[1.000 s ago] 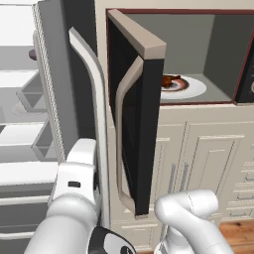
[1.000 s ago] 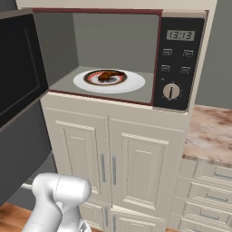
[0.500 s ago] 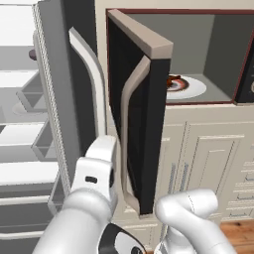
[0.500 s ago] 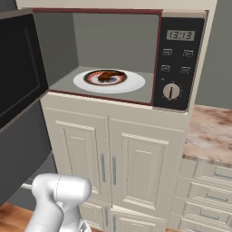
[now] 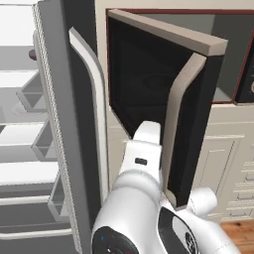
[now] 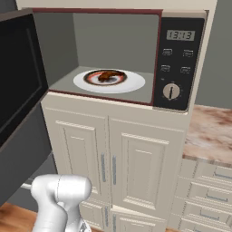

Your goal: Transport the chicken drumstick from the fridge to the microwave and turn on the microwave.

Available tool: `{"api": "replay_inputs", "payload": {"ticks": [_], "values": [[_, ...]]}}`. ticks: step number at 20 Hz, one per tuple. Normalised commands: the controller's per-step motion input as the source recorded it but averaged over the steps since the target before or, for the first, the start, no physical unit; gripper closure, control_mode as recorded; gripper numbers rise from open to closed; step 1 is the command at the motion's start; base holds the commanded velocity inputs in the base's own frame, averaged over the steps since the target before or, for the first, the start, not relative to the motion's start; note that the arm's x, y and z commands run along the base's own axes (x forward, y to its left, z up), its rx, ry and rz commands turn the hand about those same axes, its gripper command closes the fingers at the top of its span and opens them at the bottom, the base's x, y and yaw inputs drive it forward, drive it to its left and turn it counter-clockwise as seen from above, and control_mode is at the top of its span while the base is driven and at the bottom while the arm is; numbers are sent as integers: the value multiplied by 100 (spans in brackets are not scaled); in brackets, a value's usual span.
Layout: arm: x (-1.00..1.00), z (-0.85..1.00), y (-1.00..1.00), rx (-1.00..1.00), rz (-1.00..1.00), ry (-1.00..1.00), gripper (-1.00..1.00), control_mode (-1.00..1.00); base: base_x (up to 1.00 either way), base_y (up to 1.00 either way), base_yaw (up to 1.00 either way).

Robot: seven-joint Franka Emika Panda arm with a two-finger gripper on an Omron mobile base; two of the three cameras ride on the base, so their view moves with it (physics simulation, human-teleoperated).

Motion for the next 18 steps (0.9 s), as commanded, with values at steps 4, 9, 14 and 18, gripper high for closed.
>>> {"api": "replay_inputs", "payload": {"ticks": [4,9,14,18], "values": [[16,18,-64,5,0,2,100,-100,0,0,0],[25,8,-55,13,0,7,100,-100,0,0,0],[41,18,-53,28,0,9,100,-100,0,0,0],[57,16,-52,30,0,3,100,-100,0,0,0]]}}
